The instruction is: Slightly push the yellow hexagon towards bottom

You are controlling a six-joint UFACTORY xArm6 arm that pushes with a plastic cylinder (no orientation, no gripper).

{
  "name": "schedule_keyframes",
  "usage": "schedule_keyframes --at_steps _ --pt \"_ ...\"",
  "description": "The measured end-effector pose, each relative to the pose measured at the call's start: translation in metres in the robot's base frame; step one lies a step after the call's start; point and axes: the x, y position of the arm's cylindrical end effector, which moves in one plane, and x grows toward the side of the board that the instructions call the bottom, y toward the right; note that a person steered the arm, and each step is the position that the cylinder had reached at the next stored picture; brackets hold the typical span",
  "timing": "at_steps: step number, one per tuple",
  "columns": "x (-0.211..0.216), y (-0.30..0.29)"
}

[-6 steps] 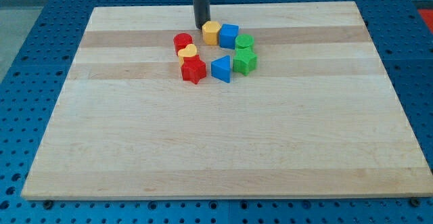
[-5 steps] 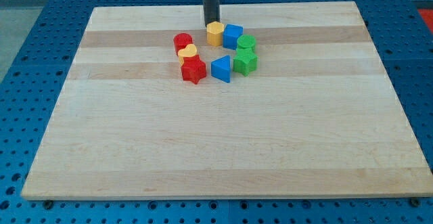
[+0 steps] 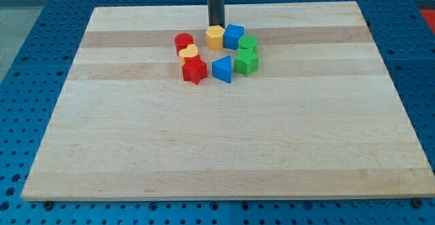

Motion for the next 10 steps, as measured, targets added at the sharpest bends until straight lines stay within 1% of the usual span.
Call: schedule_keyframes --at_steps 3,4,5,6,7,8,9,10 --pt "-0.003 -0.002" --pt "-0.009 -0.001" --pt "-0.026 -0.001" --pt "-0.03 -0.03" --pt "-0.023 -0.088" --pt "0.015 -0.132" --pt "0.063 -0.145" --pt "0.089 -0.141"
